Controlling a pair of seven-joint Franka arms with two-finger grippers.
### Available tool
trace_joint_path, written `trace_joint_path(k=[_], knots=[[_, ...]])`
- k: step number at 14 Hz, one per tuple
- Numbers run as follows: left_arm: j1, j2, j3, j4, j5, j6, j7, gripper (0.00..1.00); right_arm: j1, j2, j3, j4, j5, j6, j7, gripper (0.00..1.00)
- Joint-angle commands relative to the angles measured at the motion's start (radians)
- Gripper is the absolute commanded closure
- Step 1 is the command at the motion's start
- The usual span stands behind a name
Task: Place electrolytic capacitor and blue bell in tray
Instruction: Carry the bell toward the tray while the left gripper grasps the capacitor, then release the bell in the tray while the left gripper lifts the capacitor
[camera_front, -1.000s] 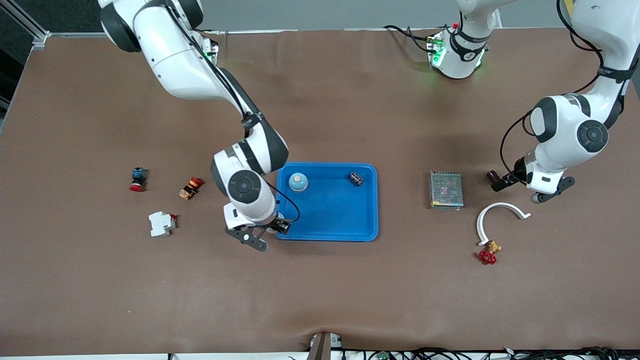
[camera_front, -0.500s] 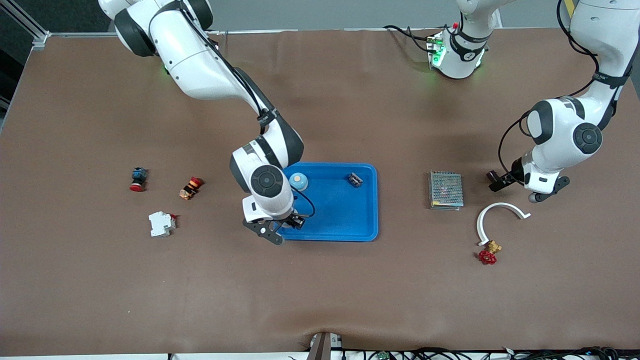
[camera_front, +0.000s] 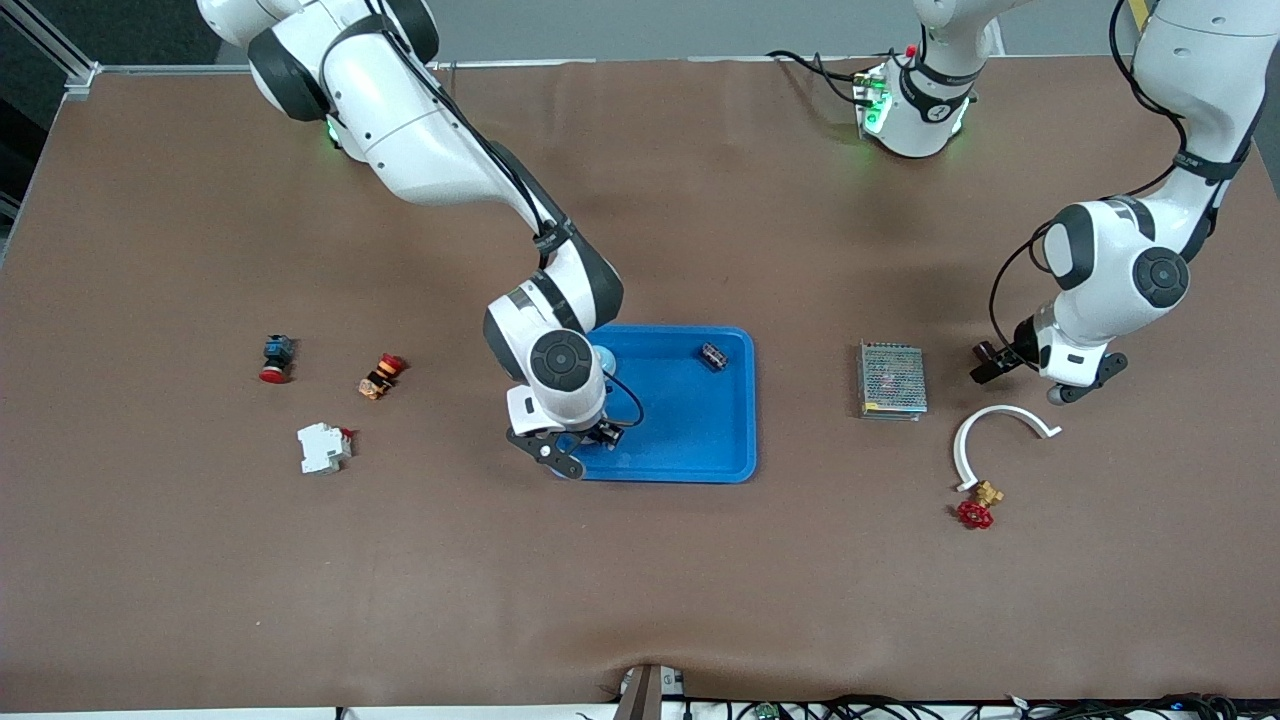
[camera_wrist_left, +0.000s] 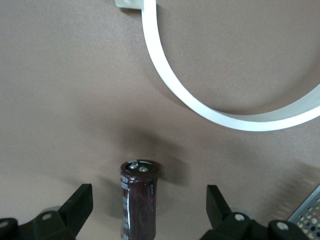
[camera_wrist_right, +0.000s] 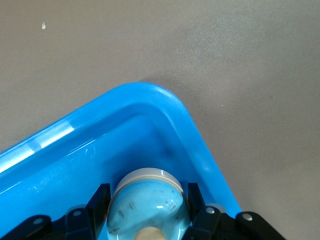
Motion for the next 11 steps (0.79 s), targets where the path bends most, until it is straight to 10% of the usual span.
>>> trace_joint_path(k=[1,8,9,10,11], knots=[[0.009,0.001,-0.006,-0.018,-0.015,0.033,-0.005,0.00,0.011,0.017,-0.006,0.034,-0.009,-0.008,0.032,1.00],[0.007,0.007,-0.006,-0.018,-0.007,0.033,-0.003,0.00,0.011,0.019,-0.006,0.028,-0.009,0.000,0.064,0.92],[0.007,0.007,-0.006,-0.018,-0.006,0.033,-0.003,0.06,0.011,0.019,-0.006,0.026,-0.009,0.000,0.064,0.74],[0.007,0.008,-0.006,-0.018,-0.002,0.033,-0.003,0.07,0.012,0.019,-0.006,0.026,-0.010,0.000,0.066,0.18],[0.007,0.008,-0.006,-0.017,-0.002,0.033,-0.003,0.13,0.017,0.019,-0.006,0.026,-0.016,0.000,0.064,0.04]])
